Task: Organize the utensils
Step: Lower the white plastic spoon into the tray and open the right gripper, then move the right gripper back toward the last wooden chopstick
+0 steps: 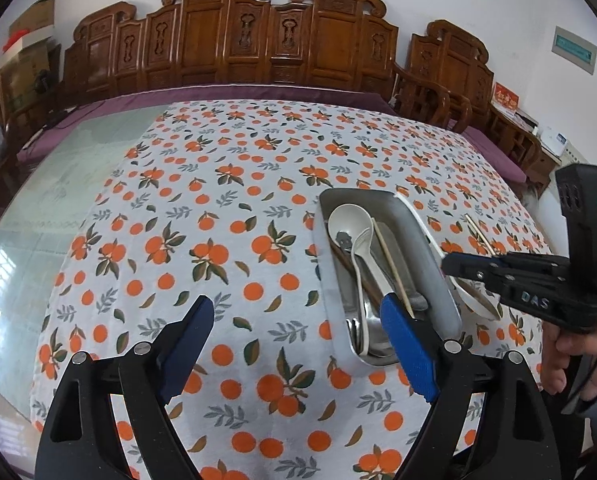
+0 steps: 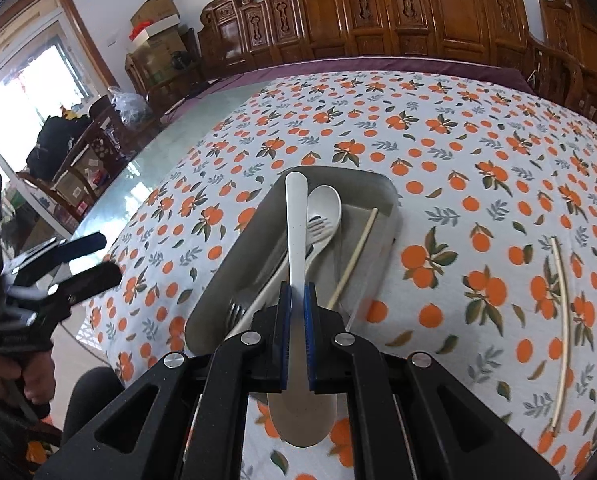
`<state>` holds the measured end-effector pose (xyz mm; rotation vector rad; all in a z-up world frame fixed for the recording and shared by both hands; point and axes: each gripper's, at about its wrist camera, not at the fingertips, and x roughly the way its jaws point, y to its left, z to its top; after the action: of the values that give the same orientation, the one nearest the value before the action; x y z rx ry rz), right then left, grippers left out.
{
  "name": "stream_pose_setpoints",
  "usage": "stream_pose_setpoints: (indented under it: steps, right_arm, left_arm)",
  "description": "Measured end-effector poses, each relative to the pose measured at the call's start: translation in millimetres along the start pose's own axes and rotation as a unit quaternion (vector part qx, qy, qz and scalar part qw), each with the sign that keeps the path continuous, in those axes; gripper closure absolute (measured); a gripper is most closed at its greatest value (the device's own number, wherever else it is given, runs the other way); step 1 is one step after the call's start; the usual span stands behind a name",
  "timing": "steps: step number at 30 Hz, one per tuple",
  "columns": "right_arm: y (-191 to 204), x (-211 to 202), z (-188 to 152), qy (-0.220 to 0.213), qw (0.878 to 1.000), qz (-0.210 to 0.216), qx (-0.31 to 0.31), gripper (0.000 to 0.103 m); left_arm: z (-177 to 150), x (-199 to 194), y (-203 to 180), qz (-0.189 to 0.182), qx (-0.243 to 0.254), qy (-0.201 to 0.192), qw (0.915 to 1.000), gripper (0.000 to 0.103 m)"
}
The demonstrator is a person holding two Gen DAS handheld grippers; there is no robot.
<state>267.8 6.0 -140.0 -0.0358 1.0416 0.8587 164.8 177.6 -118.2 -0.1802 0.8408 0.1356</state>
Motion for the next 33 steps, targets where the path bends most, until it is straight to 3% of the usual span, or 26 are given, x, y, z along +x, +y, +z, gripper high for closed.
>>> stream_pose_setpoints:
  steps: [6, 20, 26, 33]
  right_arm:
    - [-2, 23, 12, 0.000, 0.999, -0.004, 0.037, 0.095]
    - [-18, 58, 22, 0.012, 0.995, -0.085, 0.051, 0.095]
    - [-23, 65, 20, 0.022, 0.995, -0.077, 0.062, 0.095]
    - [-16, 42, 19, -0.010, 0.998, -0.051, 0.039, 0.093]
  left_arm:
    - [-1, -4, 6, 0.002, -0.007, -0.003, 1.0000, 0.021]
    - [0, -9, 8, 0.000, -0.007, -0.007, 0.9999, 0.021]
    - [0, -10, 4, -0.001, -0.005, -0.006, 1.0000, 0.021]
    - [2, -13, -4, -0.008, -0.005, -0.010, 0.9999, 0.021]
